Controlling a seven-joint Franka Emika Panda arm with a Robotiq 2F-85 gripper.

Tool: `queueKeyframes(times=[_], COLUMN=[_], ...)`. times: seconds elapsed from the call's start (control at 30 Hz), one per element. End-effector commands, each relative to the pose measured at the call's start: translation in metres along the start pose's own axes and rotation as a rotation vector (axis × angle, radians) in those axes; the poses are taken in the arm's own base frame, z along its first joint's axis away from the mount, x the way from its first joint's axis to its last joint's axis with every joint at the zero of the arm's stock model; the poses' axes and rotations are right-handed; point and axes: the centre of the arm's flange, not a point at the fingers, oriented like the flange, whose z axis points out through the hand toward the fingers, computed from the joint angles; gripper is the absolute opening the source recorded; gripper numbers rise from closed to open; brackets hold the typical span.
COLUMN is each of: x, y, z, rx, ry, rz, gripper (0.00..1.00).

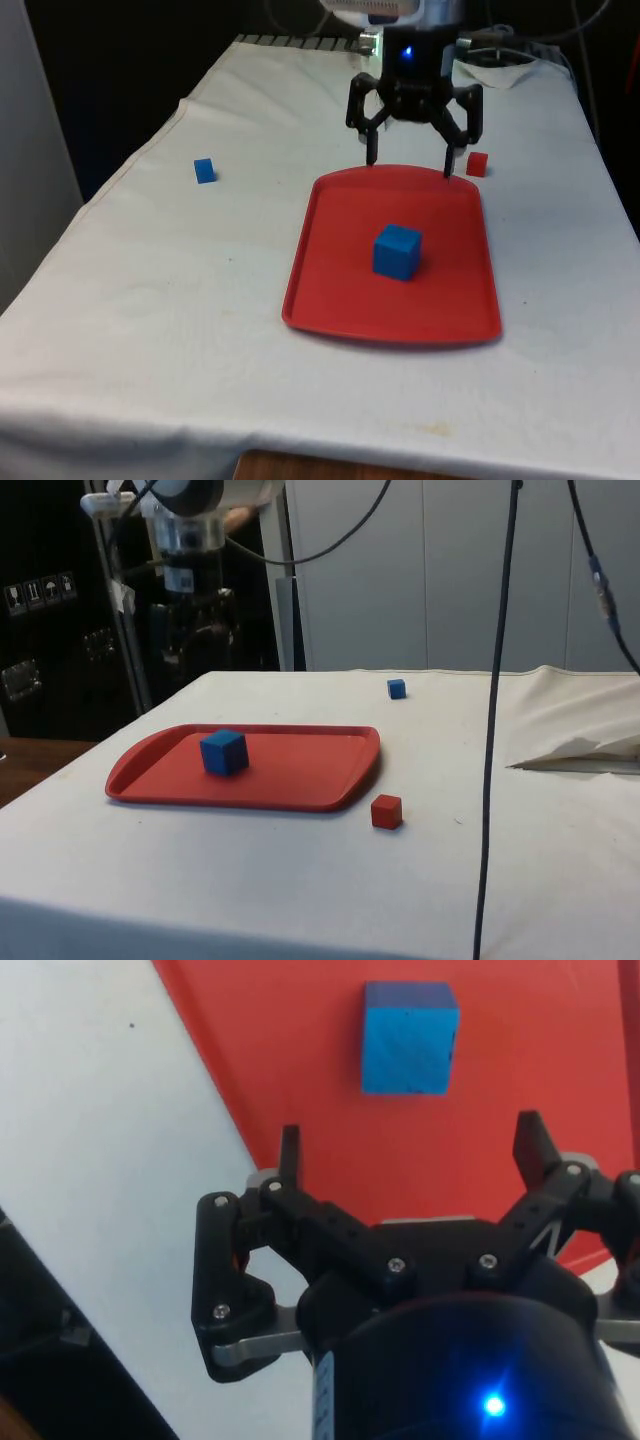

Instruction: Pick up the largest block and place it onto the tray.

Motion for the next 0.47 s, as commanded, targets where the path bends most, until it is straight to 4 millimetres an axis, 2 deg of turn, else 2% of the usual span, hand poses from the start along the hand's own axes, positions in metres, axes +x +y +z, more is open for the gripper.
queueKeyframes(times=[0.0,0.1,0.13,0.17,0.37,0.43], x=[-0.001,0.000,0.000,0.000,0.000,0.001], y=[0.001,0.002,0.000,0.003,0.005,0.004], z=[-0.008,-0.018,-0.014,-0.026,-0.050,-0.051], rx=[-0.003,-0.002,0.004,-0.002,0.001,0.008], ry=[0.002,0.004,0.004,0.005,0.011,0.012], rz=[0.001,-0.003,-0.006,-0.006,-0.019,-0.025], gripper=[1.00,1.00,1.00,1.00,1.00,1.00])
